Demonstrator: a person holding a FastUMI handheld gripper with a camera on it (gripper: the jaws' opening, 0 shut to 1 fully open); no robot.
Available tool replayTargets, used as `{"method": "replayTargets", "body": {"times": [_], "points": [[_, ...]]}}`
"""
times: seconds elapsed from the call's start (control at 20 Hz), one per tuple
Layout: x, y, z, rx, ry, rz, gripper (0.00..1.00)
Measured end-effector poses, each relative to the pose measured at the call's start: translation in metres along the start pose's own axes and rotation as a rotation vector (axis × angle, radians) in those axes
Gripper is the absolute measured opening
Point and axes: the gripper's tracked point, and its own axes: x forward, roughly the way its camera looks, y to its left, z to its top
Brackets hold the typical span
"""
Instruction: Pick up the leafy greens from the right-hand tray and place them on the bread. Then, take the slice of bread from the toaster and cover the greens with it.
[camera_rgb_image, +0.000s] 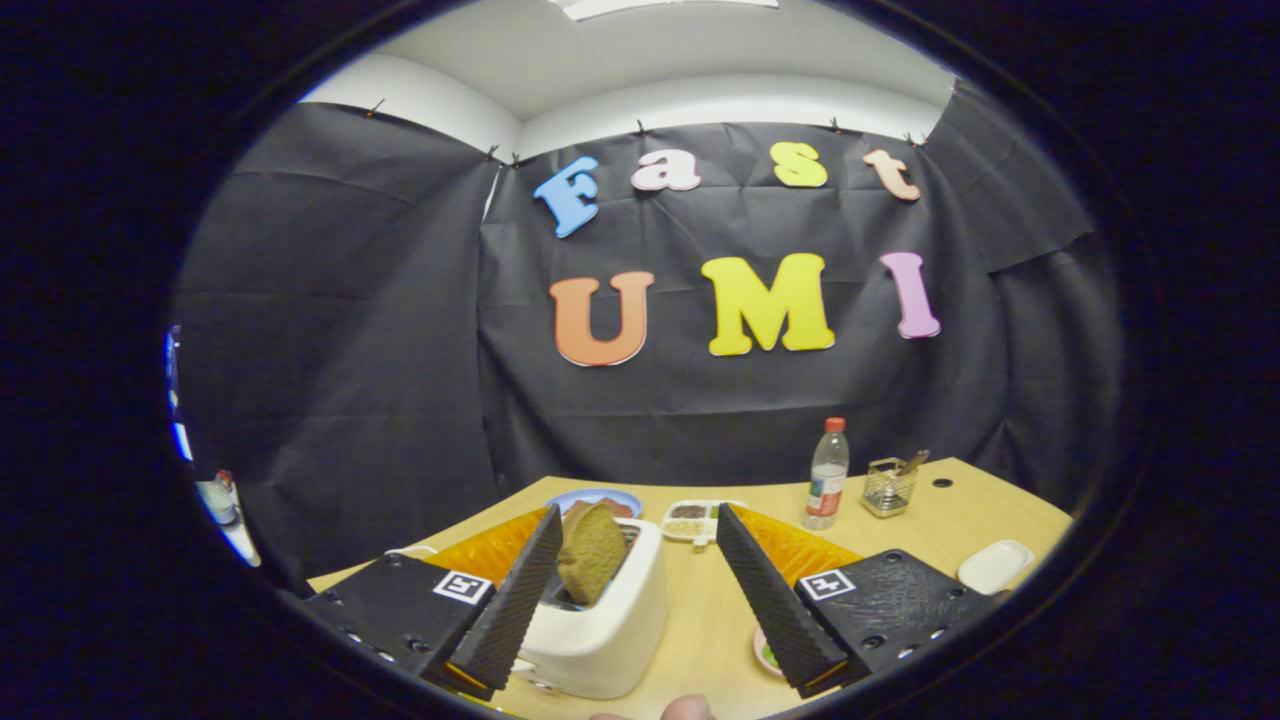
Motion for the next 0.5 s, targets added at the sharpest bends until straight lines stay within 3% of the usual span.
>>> {"method": "replayTargets", "body": {"times": [0.3,0.5], "points": [[0.039,0.029,-0.024,-0.062,0.075,-0.046,0.96],[0.062,0.023,-0.049,-0.054,0.183,-0.112,0.96]]}}
